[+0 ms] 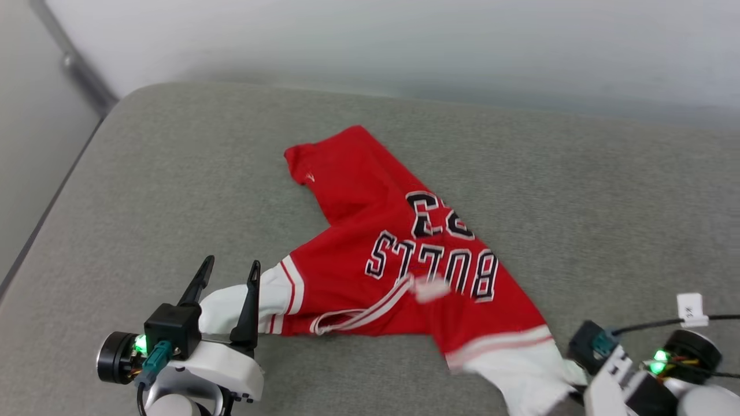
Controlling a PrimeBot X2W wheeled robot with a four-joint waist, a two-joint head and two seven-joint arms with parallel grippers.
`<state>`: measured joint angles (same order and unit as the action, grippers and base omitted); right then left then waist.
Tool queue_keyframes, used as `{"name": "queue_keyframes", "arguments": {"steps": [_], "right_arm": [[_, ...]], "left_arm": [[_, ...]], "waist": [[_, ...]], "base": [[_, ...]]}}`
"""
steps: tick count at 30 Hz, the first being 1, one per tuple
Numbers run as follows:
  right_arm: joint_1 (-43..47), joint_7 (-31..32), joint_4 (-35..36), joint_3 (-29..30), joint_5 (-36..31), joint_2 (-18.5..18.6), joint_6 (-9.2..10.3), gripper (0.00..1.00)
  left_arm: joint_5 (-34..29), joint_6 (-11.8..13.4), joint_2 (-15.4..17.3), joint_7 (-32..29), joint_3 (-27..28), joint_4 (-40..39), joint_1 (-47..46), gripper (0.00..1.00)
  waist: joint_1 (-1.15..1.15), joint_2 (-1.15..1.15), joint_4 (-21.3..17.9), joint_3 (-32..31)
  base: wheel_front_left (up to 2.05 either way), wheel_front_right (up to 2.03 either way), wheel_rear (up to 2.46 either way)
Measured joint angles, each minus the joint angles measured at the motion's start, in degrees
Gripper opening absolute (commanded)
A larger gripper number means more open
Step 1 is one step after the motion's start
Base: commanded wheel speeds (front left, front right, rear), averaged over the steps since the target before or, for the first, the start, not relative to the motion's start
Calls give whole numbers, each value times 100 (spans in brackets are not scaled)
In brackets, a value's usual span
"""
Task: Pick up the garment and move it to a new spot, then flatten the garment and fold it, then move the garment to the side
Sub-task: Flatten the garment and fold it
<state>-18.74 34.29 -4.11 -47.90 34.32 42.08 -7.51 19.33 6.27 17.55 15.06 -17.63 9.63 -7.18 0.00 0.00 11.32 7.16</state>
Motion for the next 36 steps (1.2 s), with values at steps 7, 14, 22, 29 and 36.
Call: {"name": "queue_keyframes", "arguments": {"steps": [7, 14, 22, 29, 36], "right_arm": [[47, -344, -205, -490, -442, 1467, -1, 0], [-344, -865, -1146, -422, -790, 1655, -2, 0], [-296, -1458, -1644, 368, -283, 1123, -2, 100], [-154, -1288, -1017, 1397, 434, 851, 0, 100], [-180, -132, -92, 1905, 593, 214, 0, 100]], "left_arm": [[-47, -98, -41, 1, 21, 108, -33, 100], [-60, -174, -102, 1, 11, 209, -103, 100], [-76, -200, -93, 1, 103, 291, 34, 100], [-77, -201, -100, 1, 101, 287, 110, 100], [-108, -257, -101, -1, -10, 180, 72, 100]], "waist": [[0, 0, -506, -54], [0, 0, -561, 19], [0, 0, -608, -109], [0, 0, -700, -325], [-1, 0, -573, -216]], "base": [[0, 0, 0], [0, 0, 0], [0, 0, 0], [0, 0, 0], [0, 0, 0]]}}
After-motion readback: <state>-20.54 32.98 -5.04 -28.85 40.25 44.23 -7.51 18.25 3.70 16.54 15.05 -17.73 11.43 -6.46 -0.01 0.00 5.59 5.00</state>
